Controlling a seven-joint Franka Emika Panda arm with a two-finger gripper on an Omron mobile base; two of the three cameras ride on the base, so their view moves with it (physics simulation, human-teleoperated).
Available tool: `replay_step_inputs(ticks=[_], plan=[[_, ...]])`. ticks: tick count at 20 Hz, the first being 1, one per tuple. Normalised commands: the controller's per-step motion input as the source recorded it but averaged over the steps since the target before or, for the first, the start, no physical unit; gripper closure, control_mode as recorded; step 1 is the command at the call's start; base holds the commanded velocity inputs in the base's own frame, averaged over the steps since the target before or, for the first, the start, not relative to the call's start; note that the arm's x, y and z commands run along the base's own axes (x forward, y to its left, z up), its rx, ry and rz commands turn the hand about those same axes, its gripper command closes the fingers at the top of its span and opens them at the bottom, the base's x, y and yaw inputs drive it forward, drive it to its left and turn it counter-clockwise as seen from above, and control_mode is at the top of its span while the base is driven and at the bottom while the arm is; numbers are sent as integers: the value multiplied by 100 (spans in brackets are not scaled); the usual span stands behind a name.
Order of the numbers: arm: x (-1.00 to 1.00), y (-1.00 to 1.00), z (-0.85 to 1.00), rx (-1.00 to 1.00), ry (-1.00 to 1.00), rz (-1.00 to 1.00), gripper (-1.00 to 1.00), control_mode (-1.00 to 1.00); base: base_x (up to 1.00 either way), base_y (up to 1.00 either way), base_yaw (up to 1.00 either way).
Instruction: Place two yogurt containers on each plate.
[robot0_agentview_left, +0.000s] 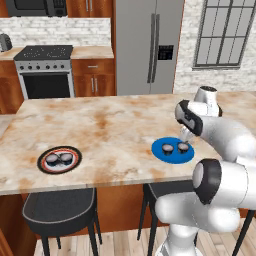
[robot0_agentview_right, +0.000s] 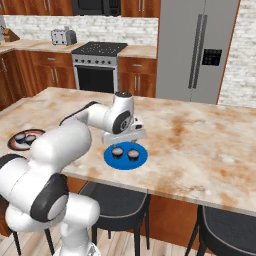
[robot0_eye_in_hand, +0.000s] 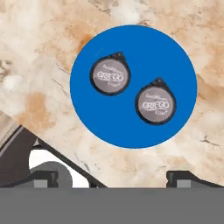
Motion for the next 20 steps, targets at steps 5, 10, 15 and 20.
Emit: replay_step_inputs(ticks=[5, 10, 15, 20], plan=[[-100, 68, 67, -3, -33, -7, -100, -100, 0, 0, 0], [-100, 38, 75, -8, -11, -10, -100, -100, 0, 0, 0], [-77, 2, 71, -11, 11, -11, -100, -100, 0, 0, 0], [-88, -2, 48, -2, 20, -11, -100, -100, 0, 0, 0]])
